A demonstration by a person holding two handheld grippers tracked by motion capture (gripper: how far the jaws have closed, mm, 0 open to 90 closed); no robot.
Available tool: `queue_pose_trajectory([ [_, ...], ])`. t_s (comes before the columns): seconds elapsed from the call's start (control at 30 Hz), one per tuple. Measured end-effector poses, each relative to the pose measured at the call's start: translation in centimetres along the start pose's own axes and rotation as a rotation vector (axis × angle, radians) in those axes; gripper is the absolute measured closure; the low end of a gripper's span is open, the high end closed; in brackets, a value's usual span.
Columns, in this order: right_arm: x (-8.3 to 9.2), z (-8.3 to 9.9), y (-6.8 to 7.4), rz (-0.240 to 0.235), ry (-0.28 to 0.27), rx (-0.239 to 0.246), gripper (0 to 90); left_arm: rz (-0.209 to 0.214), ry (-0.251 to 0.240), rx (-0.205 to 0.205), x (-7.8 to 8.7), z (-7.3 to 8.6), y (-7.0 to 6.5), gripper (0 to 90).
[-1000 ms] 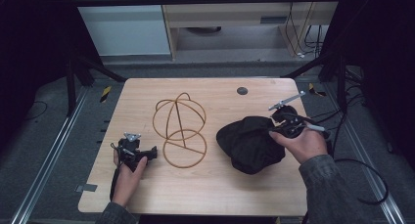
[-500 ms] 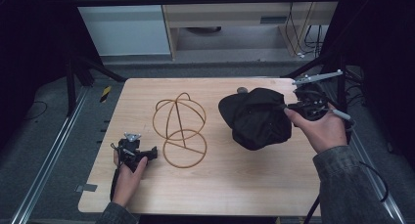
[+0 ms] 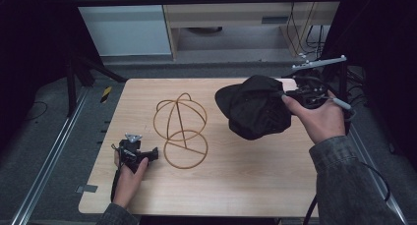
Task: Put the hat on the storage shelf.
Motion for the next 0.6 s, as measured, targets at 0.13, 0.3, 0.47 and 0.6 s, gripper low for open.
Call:
queue_pose_trajectory([
  [0.13,0.1,-0.9,0.6,-0.008,-0.021,0.003,86.9,0.0,0.0,0.0,0.0,0.0,0.0,0.0],
  [0.3,0.1,-1.9,1.3,-0.015,-0.04,0.016,86.9,0.0,0.0,0.0,0.0,0.0,0.0,0.0],
  [0.47,-0.3,-3.0,2.5,-0.05,-0.071,0.012,87.0,0.0,0.0,0.0,0.0,0.0,0.0,0.0],
  [0.6,-0.7,-3.7,3.5,-0.08,-0.098,0.009,87.0,0.0,0.0,0.0,0.0,0.0,0.0,0.0],
])
Point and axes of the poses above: each handheld gripper's, and its own axes: x roughly backward along the jaws, z roughly out of its underside, y roughly to its left, the point moved 8 cm from there along -x, roughly forward along the jaws, and after that the axes turned 2 degrees about -z, right-handed, at the moved point
